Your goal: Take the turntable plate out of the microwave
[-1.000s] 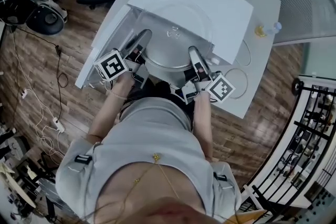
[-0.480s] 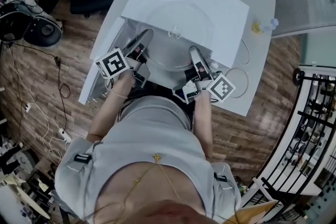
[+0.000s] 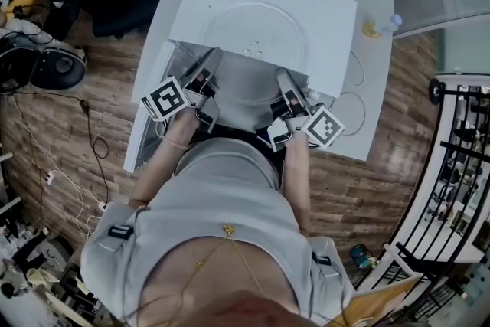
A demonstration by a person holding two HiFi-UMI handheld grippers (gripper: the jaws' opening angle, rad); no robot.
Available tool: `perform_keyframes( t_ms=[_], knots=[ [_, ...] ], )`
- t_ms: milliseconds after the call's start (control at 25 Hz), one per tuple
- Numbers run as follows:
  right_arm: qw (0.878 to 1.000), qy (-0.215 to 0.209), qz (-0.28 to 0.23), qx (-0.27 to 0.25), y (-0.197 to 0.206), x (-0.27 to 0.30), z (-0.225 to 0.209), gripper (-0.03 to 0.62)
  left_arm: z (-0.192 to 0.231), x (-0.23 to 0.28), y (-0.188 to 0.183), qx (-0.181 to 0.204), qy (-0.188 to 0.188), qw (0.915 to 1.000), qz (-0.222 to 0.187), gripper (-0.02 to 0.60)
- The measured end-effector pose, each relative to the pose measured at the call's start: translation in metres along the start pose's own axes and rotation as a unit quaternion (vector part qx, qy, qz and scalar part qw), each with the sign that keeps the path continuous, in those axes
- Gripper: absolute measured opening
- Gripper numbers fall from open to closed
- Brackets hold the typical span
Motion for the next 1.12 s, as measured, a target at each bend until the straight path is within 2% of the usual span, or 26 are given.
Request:
perform_keyframes(
  t_ms=[120, 240, 440, 640, 720, 760, 880, 1000, 1120],
  knots=[
    [1.0, 0.001, 0.0, -0.001, -0.003, 0.002, 0.0, 0.075, -0.001, 0.001, 0.0, 0.009, 0.005, 0.9999, 0.002, 0.095],
    [1.0, 0.008, -0.002, 0.001, -0.004, 0.001, -0.003, 0.08, -0.007, 0.003, 0.001, 0.058, 0.017, 0.998, 0.019, 0.107],
    [1.0, 0.002, -0.007, -0.012, -0.002, 0.002, -0.001, 0.091, -0.02, 0.003, 0.011, 0.126, 0.049, 0.9901, 0.038, 0.271],
    [0.999, 0.002, -0.006, -0.034, -0.002, -0.002, 0.002, 0.094, -0.019, -0.01, 0.011, 0.214, 0.033, 0.9745, 0.057, 0.308],
    [0.999, -0.008, -0.005, -0.043, -0.003, -0.001, 0.006, 0.15, -0.021, -0.016, 0.009, 0.233, 0.032, 0.9698, 0.064, 0.311],
    [0.999, -0.012, -0.006, -0.044, -0.002, -0.001, 0.008, 0.15, -0.022, -0.02, 0.009, 0.246, 0.03, 0.9663, 0.069, 0.314],
    [0.999, -0.011, -0.003, -0.049, 0.002, 0.001, 0.01, 0.161, -0.022, -0.033, 0.011, 0.296, 0.019, 0.9515, 0.083, 0.316],
    [0.998, -0.016, -0.006, -0.054, 0.002, -0.001, 0.014, 0.183, -0.026, -0.042, 0.02, 0.315, 0.017, 0.9439, 0.097, 0.316],
    [0.998, -0.013, -0.003, -0.061, 0.004, 0.002, 0.014, 0.204, -0.027, -0.05, 0.033, 0.345, 0.022, 0.9301, 0.123, 0.316]
  ],
)
Point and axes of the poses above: the fingertips, and each gripper's own axes: x forward along the fingers, z to its left, y out of its underside, the point moved 1 cm from there along -x, backward along the fingers, and after that the axes turned 1 degree about -z, right-handed, at the moved point
